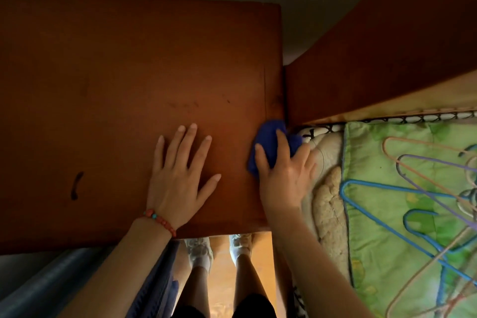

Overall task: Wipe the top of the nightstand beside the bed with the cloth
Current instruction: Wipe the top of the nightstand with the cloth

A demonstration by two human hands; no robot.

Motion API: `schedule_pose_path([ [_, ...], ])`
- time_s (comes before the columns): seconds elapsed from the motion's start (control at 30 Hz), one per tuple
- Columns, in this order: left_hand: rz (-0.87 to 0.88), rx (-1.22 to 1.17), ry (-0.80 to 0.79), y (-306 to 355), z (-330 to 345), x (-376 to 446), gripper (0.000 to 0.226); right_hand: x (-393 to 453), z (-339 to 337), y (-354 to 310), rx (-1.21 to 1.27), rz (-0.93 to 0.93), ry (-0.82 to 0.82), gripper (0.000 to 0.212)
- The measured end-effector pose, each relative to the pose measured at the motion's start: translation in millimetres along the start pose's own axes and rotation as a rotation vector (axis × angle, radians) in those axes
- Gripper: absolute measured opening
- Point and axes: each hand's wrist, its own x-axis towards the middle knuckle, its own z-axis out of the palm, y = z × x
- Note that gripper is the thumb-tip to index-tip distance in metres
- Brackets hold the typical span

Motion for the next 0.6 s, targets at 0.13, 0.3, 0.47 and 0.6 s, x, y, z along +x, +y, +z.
schedule_pose_path([
  [0.13, -0.039, 0.047, 0.009, -18.6, -5.4, 41.7, 0.066, 20.7, 8.7, -22.9, 0.041, 0.169, 0.016, 0.048],
  [0.3, -0.038, 0.059, -0.017, -30.6, -2.2, 50.5, 0.065, -8.0, 1.0, -27.4, 0.106, 0.245, -0.043, 0.049],
  [0.47, -0.027, 0.046, 0.028, -31.3, -0.6, 47.7, 0.064, 26.4, 17.8, -51.9, 0.121, 0.272, 0.033, 0.047],
  [0.6, -0.023, 0.038, 0.038, -32.2, -0.9, 48.1, 0.064, 36.4, 22.9, -61.5, 0.131, 0.351, 0.057, 0.050],
])
